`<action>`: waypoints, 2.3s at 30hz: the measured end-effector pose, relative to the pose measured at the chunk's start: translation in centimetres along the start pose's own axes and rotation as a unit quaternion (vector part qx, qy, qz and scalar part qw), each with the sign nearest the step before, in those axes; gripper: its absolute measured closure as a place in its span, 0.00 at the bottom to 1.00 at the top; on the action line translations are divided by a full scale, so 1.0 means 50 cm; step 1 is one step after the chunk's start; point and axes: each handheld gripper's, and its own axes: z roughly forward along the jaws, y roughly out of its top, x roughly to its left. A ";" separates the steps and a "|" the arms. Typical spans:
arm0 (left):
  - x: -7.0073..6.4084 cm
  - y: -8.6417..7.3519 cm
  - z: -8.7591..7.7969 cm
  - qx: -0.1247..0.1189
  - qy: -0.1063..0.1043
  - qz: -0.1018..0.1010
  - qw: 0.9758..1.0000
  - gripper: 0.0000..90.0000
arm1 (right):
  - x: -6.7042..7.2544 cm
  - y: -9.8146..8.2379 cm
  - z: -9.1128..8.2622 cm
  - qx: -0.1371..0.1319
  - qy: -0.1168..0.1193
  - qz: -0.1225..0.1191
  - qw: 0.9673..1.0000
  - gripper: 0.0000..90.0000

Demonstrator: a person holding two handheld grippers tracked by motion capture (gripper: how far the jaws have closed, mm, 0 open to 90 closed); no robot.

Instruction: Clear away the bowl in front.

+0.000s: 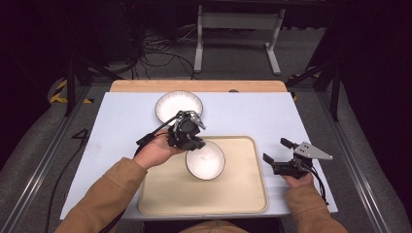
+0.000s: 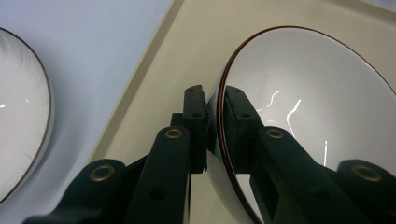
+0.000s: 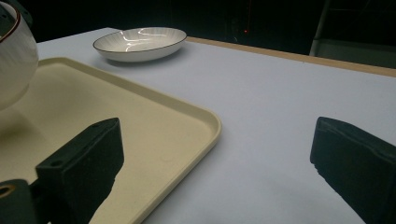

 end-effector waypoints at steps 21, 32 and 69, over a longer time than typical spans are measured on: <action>-0.001 -0.007 0.040 0.016 -0.011 0.000 1.000 0.90 | 0.000 0.000 0.000 0.000 0.000 0.001 1.000 0.03; -0.001 -0.010 0.050 0.021 -0.016 -0.002 1.000 0.90 | -0.001 0.000 0.000 0.000 0.001 0.001 1.000 0.03; 0.021 -0.026 0.061 0.030 -0.011 -0.023 0.999 0.83 | 0.000 0.000 0.001 0.002 0.002 0.000 1.000 0.04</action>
